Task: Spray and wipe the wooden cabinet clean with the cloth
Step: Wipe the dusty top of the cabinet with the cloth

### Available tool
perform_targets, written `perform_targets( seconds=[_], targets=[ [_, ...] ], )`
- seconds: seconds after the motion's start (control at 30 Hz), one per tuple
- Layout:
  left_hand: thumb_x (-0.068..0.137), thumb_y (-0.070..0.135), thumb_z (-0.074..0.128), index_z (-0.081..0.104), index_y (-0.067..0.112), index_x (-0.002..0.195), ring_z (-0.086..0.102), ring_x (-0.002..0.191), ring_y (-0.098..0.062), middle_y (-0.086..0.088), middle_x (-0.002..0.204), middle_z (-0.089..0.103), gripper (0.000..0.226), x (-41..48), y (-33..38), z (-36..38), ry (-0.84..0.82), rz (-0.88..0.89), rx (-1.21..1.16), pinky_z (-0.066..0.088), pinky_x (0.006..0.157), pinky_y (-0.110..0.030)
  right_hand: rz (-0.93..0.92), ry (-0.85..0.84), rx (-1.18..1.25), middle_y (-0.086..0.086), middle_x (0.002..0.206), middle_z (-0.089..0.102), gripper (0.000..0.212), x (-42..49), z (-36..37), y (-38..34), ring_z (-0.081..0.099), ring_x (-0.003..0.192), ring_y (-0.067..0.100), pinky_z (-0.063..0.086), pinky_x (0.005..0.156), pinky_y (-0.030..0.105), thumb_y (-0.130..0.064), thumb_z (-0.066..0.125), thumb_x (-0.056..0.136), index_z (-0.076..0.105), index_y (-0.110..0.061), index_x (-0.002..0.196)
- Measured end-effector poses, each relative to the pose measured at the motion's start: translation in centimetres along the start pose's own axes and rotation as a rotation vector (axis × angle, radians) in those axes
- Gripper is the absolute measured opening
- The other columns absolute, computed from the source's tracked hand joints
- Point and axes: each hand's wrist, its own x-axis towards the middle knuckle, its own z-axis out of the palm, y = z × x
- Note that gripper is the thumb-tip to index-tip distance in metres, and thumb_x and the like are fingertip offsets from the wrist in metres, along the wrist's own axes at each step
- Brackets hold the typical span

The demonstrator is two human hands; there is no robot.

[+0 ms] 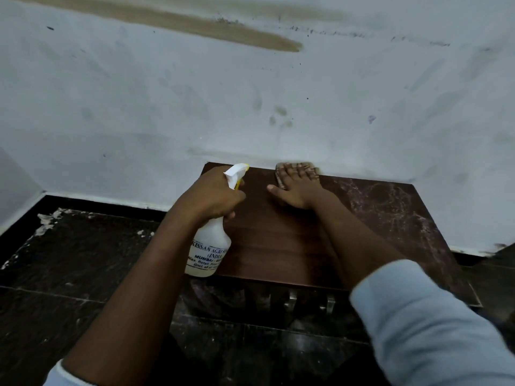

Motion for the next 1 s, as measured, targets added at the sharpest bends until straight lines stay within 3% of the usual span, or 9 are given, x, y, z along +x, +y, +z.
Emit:
perform_targets(
  seconds=[0.1,0.17,0.3,0.43,0.53,0.63,0.73,0.87,1.0],
  targets=[
    [0.081,0.019,0.062,0.058,0.03,0.136,0.069,0.046,-0.012,0.007,0.09,0.069,0.056,-0.7,0.1,-0.2,0.003,0.031,0.027,0.048,0.045,-0.018,-0.099,-0.01,-0.006,0.001,0.172,-0.014,0.101,1.0,0.1,-4.5,-0.015,0.158,0.028,-0.018,0.123,0.05,-0.089,0.014,0.086,-0.008,-0.029,0.164],
    [0.078,0.022,0.061,0.053,0.034,0.142,0.072,0.049,-0.013,0.002,0.079,0.072,0.066,-1.2,0.2,-0.4,-0.012,0.035,0.059,0.048,0.047,-0.018,-0.25,-0.028,-0.021,0.0,0.172,-0.013,0.106,-0.2,1.1,-5.8,-0.017,0.157,0.026,-0.024,0.118,0.044,-0.093,0.01,0.078,-0.008,-0.033,0.164],
    [0.084,0.018,0.064,0.057,0.024,0.128,0.075,0.053,-0.016,0.002,0.097,0.07,0.045,-1.3,0.2,-0.4,0.015,0.012,0.046,0.051,0.06,-0.026,-0.318,-0.036,-0.017,-0.005,0.172,-0.013,0.096,-2.2,2.3,-2.4,-0.018,0.157,0.023,-0.025,0.115,0.044,-0.089,0.008,0.083,-0.008,-0.038,0.162],
    [0.086,0.021,0.064,0.061,0.024,0.111,0.073,0.047,-0.017,-0.001,0.091,0.074,0.025,-2.2,0.0,0.2,0.088,-0.012,0.033,0.052,0.058,-0.027,-0.082,-0.035,-0.016,-0.002,0.172,-0.012,0.09,-0.3,0.4,-0.2,-0.013,0.158,0.026,-0.016,0.123,0.049,-0.084,0.015,0.092,-0.007,-0.034,0.164],
    [0.086,0.023,0.059,0.061,0.026,0.121,0.072,0.047,-0.018,-0.006,0.084,0.075,0.035,-2.5,0.1,0.0,0.095,0.001,0.051,0.056,0.061,-0.03,-0.029,-0.023,0.013,0.0,0.172,-0.013,0.098,1.5,-1.0,-3.4,-0.013,0.158,0.027,-0.014,0.124,0.052,-0.088,0.015,0.088,-0.006,-0.029,0.164],
    [0.086,0.023,0.058,0.057,0.029,0.126,0.072,0.047,-0.017,-0.006,0.085,0.075,0.041,-2.9,0.2,-0.2,0.097,0.016,0.06,0.054,0.058,-0.027,-0.158,-0.026,0.0,0.001,0.172,-0.014,0.098,0.9,-0.8,-6.6,-0.016,0.157,0.027,-0.018,0.123,0.05,-0.087,0.015,0.088,-0.008,-0.029,0.164],
    [0.083,0.022,0.057,0.06,0.027,0.114,0.071,0.047,-0.016,-0.007,0.065,0.075,0.031,-3.5,0.1,0.5,0.084,0.0,0.075,0.048,0.053,-0.023,-0.297,-0.028,0.024,0.0,0.172,-0.01,0.101,-3.2,1.1,-7.3,-0.014,0.158,0.024,-0.018,0.123,0.046,-0.088,0.005,0.08,-0.005,-0.032,0.164],
    [0.083,0.028,0.06,0.062,0.025,0.109,0.069,0.042,-0.015,0.001,0.057,0.071,0.026,-4.1,0.6,1.5,0.07,-0.028,-0.005,0.045,0.039,-0.018,-0.34,-0.022,0.087,-0.004,0.171,-0.011,0.1,-8.9,2.8,-5.8,-0.018,0.156,0.02,-0.018,0.123,0.042,-0.089,0.008,0.081,-0.003,-0.033,0.164],
    [0.081,0.026,0.063,0.063,0.023,0.1,0.07,0.044,-0.022,0.0,0.062,0.069,0.019,-5.1,1.3,3.1,0.019,-0.023,-0.062,0.05,0.046,-0.025,-0.316,-0.04,0.106,-0.01,0.168,-0.018,0.096,-13.8,4.0,-3.8,-0.028,0.152,0.013,-0.022,0.121,0.038,-0.086,0.007,0.086,-0.008,-0.031,0.163]
  ],
)
